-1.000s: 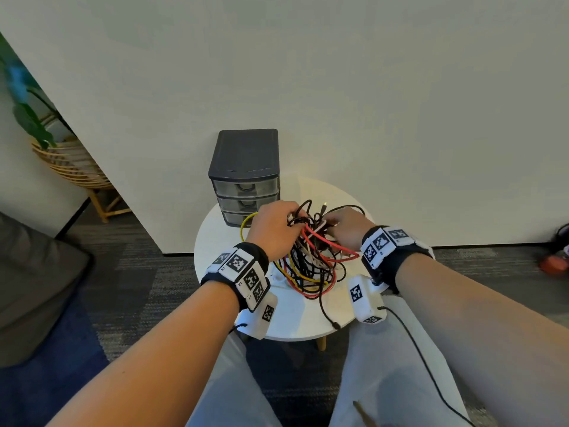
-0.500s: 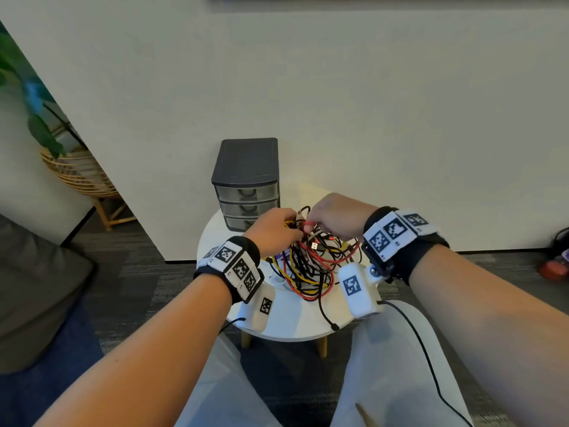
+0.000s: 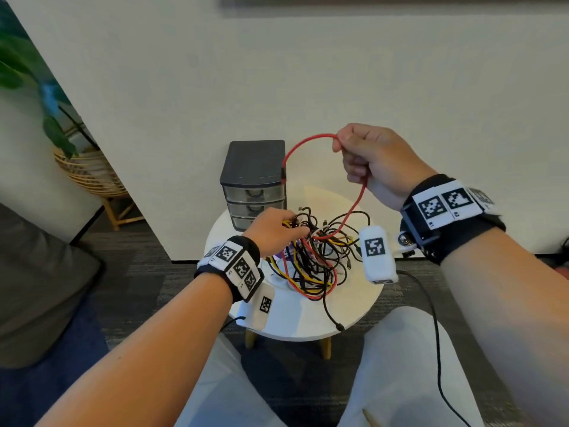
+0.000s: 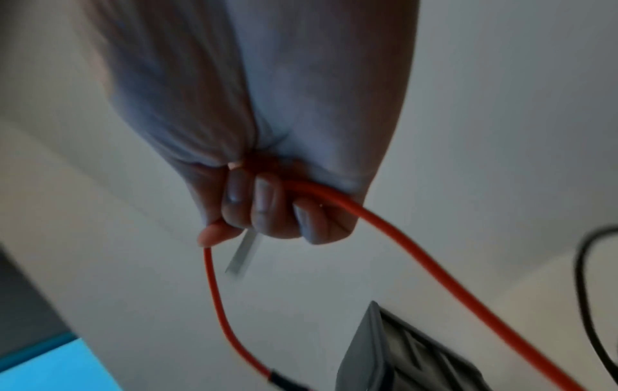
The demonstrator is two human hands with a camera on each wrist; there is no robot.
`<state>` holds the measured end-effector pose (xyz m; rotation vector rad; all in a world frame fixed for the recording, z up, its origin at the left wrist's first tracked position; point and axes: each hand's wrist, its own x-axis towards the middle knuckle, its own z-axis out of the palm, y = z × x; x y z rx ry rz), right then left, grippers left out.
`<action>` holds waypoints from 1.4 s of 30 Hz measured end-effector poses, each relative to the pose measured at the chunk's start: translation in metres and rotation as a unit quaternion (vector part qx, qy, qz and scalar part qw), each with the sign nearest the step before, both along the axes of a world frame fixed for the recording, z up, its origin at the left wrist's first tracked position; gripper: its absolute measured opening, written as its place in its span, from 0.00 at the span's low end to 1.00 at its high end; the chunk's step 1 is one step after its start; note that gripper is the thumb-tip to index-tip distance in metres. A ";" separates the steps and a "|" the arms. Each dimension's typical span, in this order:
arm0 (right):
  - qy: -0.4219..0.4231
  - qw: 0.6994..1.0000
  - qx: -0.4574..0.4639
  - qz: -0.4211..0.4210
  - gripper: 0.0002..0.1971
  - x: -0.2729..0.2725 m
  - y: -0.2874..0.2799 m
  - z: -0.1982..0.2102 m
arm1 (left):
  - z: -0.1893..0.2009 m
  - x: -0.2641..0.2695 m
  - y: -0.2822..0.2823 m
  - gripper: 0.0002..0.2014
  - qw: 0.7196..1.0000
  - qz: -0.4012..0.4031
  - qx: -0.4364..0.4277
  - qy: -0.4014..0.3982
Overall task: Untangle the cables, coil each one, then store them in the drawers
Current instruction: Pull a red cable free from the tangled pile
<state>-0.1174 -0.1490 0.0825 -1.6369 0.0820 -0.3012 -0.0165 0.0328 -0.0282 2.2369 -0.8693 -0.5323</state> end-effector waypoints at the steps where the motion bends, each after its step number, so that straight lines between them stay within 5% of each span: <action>1: -0.004 1.000 0.000 0.000 0.15 -0.001 0.000 0.003 | -0.001 0.000 0.000 0.13 1.000 0.006 -0.001 0.001; 7: 0.014 1.000 -0.007 -0.010 0.17 -0.012 -0.004 0.022 | 0.002 0.001 0.002 0.14 1.000 0.023 -0.003 0.019; 15: 0.165 0.975 -0.141 -0.048 0.40 -0.035 -0.027 0.009 | 0.002 0.013 0.025 0.24 0.998 0.021 -0.044 0.051; 17: 0.225 0.954 -0.192 -0.038 0.38 -0.037 -0.029 -0.006 | 0.002 0.014 0.026 0.24 0.997 0.032 -0.056 0.047; 21: 0.309 0.909 -0.280 -0.017 0.12 -0.039 -0.032 -0.030 | -0.001 0.013 0.026 0.23 0.997 0.043 -0.057 0.026; 24: 0.320 0.890 -0.325 -0.023 0.22 -0.038 -0.021 -0.046 | -0.003 0.013 0.023 0.22 0.996 0.053 -0.062 0.031; 29: 0.300 0.767 -0.564 -0.057 0.31 -0.022 -0.005 -0.082 | -0.001 0.010 0.011 0.16 0.995 0.073 -0.058 0.017; 31: 0.210 0.713 -0.660 -0.116 0.35 -0.021 0.004 -0.082 | 0.001 0.010 0.007 0.15 0.996 0.075 -0.048 -0.001; 33: 0.100 0.691 -0.698 -0.159 0.34 -0.022 0.010 -0.078 | 0.003 0.009 0.006 0.16 0.995 0.079 -0.051 -0.016; 35: 0.022 0.718 -0.679 -0.153 0.25 -0.022 0.013 -0.072 | 0.002 0.008 0.007 0.16 0.994 0.086 -0.053 -0.035; 38: 0.106 0.834 -0.541 -0.010 0.07 -0.021 0.012 -0.073 | 0.001 0.008 0.006 0.14 0.993 0.087 -0.051 -0.055; 39: 0.165 0.837 -0.521 0.029 0.06 -0.019 0.010 -0.077 | 0.000 0.008 0.005 0.14 0.993 0.087 -0.052 -0.056; 42: 0.299 0.762 -0.571 0.063 0.11 -0.019 0.004 -0.100 | 0.000 0.009 0.003 0.15 0.993 0.094 -0.054 -0.041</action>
